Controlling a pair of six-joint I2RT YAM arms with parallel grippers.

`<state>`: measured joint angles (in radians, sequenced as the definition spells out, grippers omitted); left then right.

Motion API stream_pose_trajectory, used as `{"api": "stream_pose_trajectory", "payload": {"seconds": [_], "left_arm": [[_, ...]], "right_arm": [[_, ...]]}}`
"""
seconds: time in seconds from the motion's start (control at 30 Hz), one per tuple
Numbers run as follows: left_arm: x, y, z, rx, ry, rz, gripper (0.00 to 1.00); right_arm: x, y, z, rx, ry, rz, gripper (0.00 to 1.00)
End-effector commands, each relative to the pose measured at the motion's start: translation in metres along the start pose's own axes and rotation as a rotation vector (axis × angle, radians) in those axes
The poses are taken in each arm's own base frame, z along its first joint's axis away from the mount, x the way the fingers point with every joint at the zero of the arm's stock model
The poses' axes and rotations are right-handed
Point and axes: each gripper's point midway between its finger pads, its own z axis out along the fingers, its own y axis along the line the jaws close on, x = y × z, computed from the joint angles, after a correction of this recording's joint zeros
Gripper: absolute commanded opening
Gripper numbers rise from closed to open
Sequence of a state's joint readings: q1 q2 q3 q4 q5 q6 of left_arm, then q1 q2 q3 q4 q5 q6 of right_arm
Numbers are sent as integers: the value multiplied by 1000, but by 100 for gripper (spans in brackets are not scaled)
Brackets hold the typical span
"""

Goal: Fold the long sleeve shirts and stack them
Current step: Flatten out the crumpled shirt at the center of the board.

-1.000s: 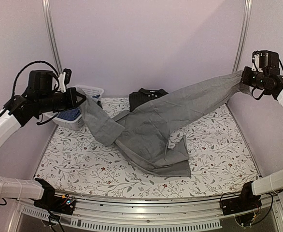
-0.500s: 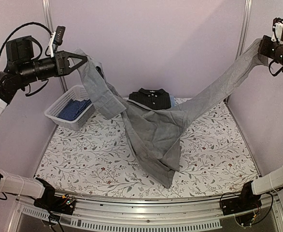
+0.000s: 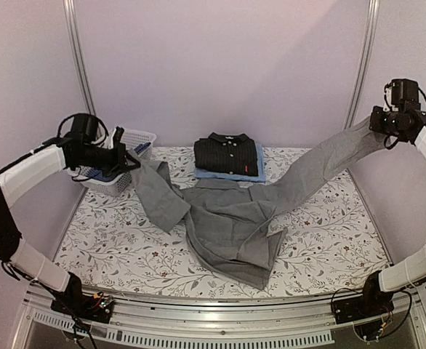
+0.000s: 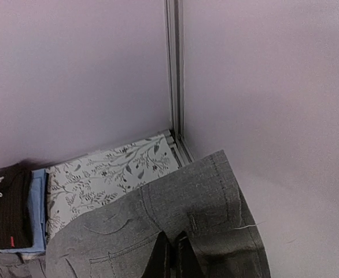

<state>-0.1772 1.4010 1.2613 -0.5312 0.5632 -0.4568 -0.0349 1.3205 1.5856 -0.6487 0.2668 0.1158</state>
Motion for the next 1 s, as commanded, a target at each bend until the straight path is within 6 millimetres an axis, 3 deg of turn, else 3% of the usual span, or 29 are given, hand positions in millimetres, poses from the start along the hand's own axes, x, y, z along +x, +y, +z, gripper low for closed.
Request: {"api": "stream_pose_trajectory", "payload": {"seconds": [0.0,0.13,0.3,0.37,0.47,0.6,0.77,0.97], "left_arm": [[76,65,26,-107,131,-214,0],[120,86,33,-151,175,-284,0],[141,96,29,-290,200,-228,1],[141,103,22,-361,183,-203,6],[130,103,9,-419,131,-171,33],[103,89,-11,-485,45,-86,58],[67,52,-28,-522,-60,23,69],[68,15,-13,-467,-50,79,71]], "right_arm": [[80,-11,36,-12,172,54,0],[139,7,49,-109,292,113,2],[193,36,50,-165,395,104,21],[207,50,45,-181,419,86,35],[214,63,38,-183,422,51,50],[215,95,23,-210,419,-17,69],[216,133,5,-258,413,-79,75],[234,183,-15,-364,451,-138,75]]}}
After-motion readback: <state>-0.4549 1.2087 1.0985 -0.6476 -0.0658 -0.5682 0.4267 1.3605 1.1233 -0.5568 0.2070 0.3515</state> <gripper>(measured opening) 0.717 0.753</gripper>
